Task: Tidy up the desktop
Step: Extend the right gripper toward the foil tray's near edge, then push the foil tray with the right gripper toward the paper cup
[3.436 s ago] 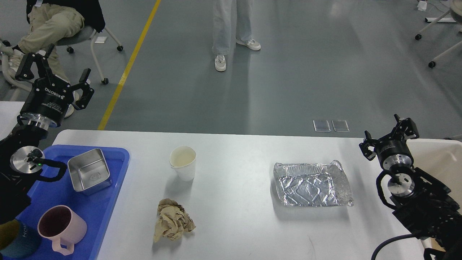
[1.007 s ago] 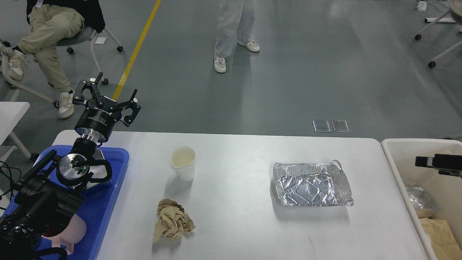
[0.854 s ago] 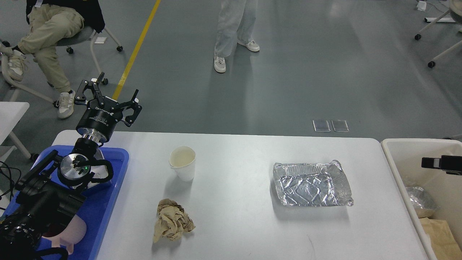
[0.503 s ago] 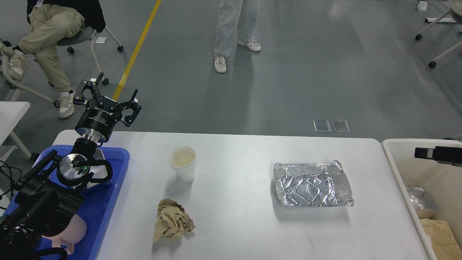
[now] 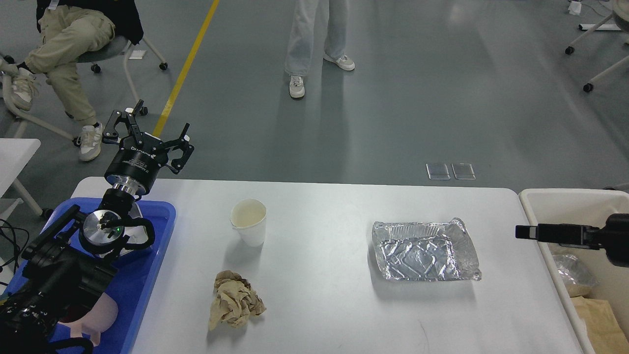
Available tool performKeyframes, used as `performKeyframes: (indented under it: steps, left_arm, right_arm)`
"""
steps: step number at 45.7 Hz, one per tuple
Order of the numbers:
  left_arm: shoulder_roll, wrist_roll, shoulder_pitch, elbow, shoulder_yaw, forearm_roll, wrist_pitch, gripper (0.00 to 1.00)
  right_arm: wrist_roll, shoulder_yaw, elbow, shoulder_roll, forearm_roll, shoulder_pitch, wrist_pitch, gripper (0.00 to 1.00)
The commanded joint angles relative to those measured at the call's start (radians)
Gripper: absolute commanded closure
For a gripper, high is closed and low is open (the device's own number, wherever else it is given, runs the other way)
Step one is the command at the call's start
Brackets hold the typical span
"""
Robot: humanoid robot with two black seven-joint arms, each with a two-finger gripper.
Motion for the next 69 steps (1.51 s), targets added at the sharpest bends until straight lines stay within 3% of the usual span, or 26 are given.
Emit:
performKeyframes:
  steps: [1, 13, 30, 42, 52, 63, 69]
  left_arm:
    - [0.000, 0.000, 0.000, 0.000, 0.001, 0.000, 0.000, 0.03]
    - [0.005, 0.000, 0.000, 0.000, 0.001, 0.000, 0.003, 0.03]
    - [0.015, 0.000, 0.008, 0.000, -0.001, 0.000, 0.005, 0.03]
    - [0.021, 0.000, 0.010, 0.000, -0.001, 0.000, 0.003, 0.03]
    - [0.023, 0.000, 0.010, 0.000, -0.001, 0.000, 0.003, 0.03]
    - [0.023, 0.000, 0.010, 0.000, -0.001, 0.000, 0.002, 0.03]
    - [0.023, -0.001, 0.010, 0.000, -0.001, 0.000, 0.002, 0.03]
  right_arm:
    - [-0.038, -0.029, -0.061, 0.071, -0.013, 0.001, -0.014, 0.00]
    - [-0.100, -0.082, -0.218, 0.248, -0.068, 0.036, -0.021, 0.00]
    - [-0.100, -0.355, -0.454, 0.475, -0.056, 0.221, -0.113, 0.00]
    - [-0.094, -0.375, -0.658, 0.624, -0.049, 0.198, -0.120, 0.01]
    - [-0.091, -0.403, -0.675, 0.651, -0.046, 0.178, -0.144, 0.04]
    - [-0.091, -0.403, -0.712, 0.682, -0.045, 0.159, -0.156, 0.11]
    - [-0.091, -0.403, -0.769, 0.714, -0.045, 0.145, -0.173, 0.24]
